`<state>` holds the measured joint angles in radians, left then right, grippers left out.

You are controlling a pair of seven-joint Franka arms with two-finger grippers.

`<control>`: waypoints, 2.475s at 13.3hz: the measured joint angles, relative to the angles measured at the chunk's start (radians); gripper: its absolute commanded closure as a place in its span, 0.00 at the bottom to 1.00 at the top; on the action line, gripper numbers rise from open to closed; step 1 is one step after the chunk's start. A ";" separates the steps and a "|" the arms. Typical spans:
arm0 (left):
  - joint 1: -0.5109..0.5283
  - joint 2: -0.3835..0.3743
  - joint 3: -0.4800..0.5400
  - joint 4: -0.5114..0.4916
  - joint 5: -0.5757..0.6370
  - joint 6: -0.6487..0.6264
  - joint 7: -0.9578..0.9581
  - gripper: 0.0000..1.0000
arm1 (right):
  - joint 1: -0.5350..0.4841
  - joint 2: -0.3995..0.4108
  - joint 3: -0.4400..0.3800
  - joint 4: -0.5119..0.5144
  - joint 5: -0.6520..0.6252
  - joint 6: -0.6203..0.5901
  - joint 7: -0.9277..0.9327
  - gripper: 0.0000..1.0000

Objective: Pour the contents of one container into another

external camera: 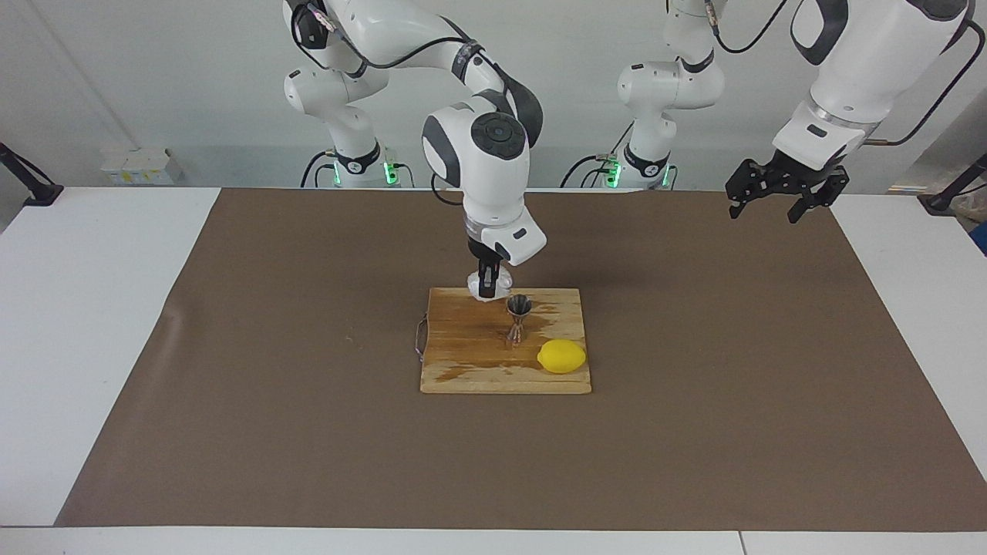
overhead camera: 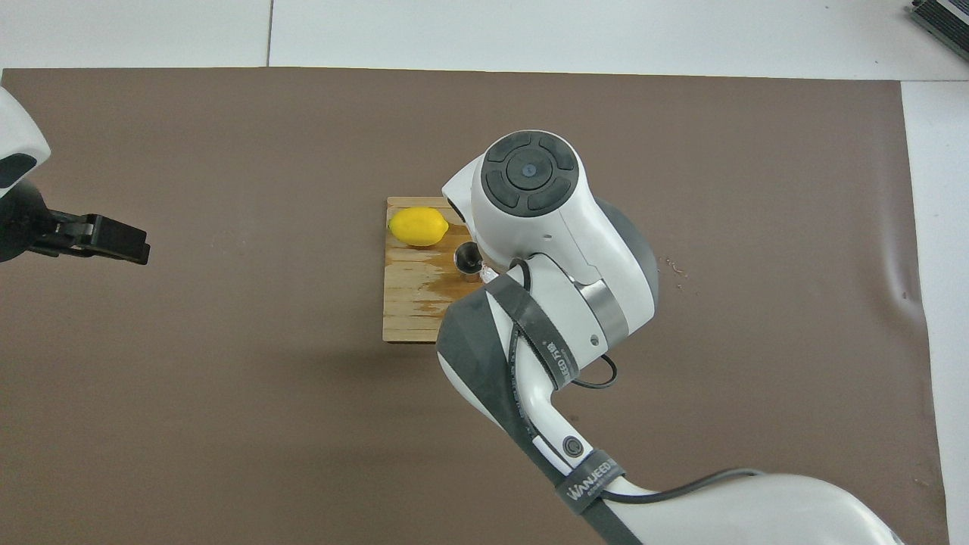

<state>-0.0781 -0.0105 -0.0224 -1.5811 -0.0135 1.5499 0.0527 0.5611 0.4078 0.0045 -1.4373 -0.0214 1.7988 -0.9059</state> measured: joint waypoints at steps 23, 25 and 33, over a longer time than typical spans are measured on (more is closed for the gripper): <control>0.000 0.000 0.000 0.000 0.000 0.000 0.000 0.00 | 0.001 0.058 0.000 0.088 0.020 0.066 0.075 0.72; 0.000 0.000 0.000 0.000 0.000 0.000 0.000 0.00 | -0.011 0.041 0.000 0.092 0.052 0.067 0.061 0.72; 0.000 0.000 0.000 0.000 0.000 0.000 0.000 0.00 | -0.144 -0.037 -0.001 -0.036 0.329 0.153 -0.268 0.72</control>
<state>-0.0779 -0.0105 -0.0224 -1.5811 -0.0134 1.5498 0.0527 0.4170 0.3707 0.0033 -1.4737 0.3076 1.9517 -1.1735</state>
